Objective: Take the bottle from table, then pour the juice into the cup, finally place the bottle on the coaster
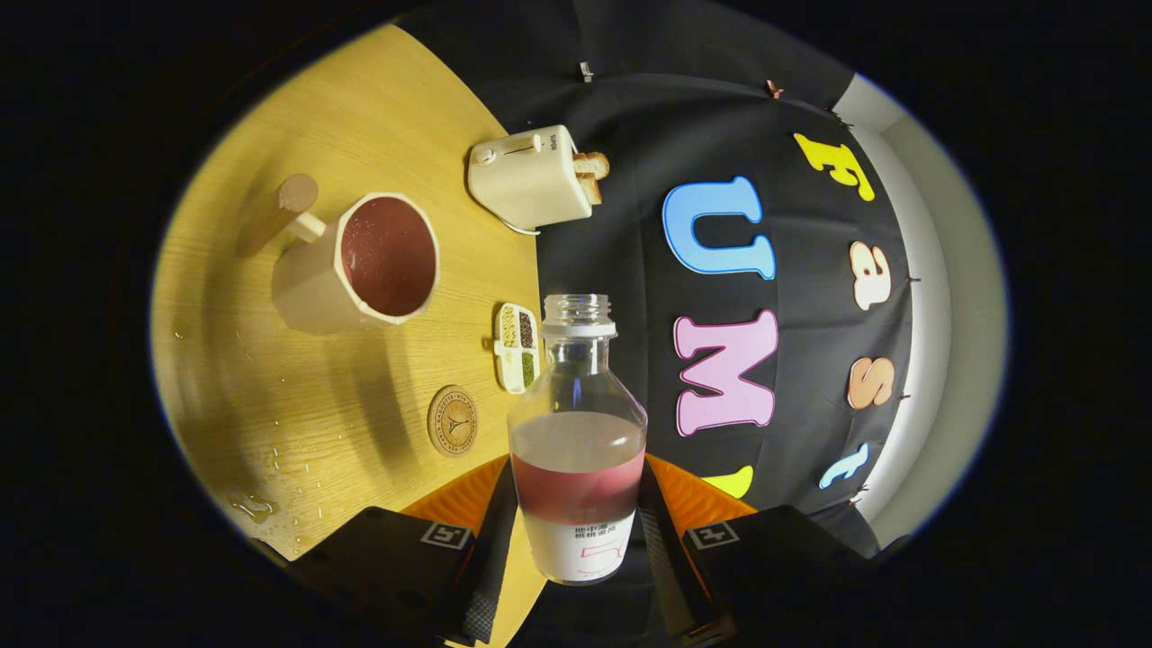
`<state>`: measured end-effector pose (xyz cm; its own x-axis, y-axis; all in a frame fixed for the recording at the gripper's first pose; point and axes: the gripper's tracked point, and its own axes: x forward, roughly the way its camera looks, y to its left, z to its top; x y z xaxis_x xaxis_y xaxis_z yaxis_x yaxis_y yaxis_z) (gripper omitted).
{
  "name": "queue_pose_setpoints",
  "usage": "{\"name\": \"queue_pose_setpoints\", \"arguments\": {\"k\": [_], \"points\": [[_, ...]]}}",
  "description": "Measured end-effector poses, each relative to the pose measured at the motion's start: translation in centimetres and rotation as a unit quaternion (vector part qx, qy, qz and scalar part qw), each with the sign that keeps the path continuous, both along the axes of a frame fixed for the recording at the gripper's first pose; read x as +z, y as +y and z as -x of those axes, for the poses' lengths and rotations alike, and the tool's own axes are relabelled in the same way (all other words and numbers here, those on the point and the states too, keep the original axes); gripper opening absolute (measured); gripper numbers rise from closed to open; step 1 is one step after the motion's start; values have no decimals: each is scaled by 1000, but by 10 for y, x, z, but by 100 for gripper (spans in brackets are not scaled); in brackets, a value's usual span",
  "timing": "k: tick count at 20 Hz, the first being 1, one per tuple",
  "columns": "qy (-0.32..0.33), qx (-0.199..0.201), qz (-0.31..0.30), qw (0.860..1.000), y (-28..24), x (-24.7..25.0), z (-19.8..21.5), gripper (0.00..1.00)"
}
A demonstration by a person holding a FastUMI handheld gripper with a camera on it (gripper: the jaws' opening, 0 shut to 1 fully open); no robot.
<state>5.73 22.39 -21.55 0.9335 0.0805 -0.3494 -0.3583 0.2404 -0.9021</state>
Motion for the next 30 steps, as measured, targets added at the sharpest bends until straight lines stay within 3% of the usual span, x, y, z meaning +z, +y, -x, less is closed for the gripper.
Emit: {"name": "queue_pose_setpoints", "arguments": {"k": [30], "points": [[10,72,128,989,20,-35,-8,71]]}}
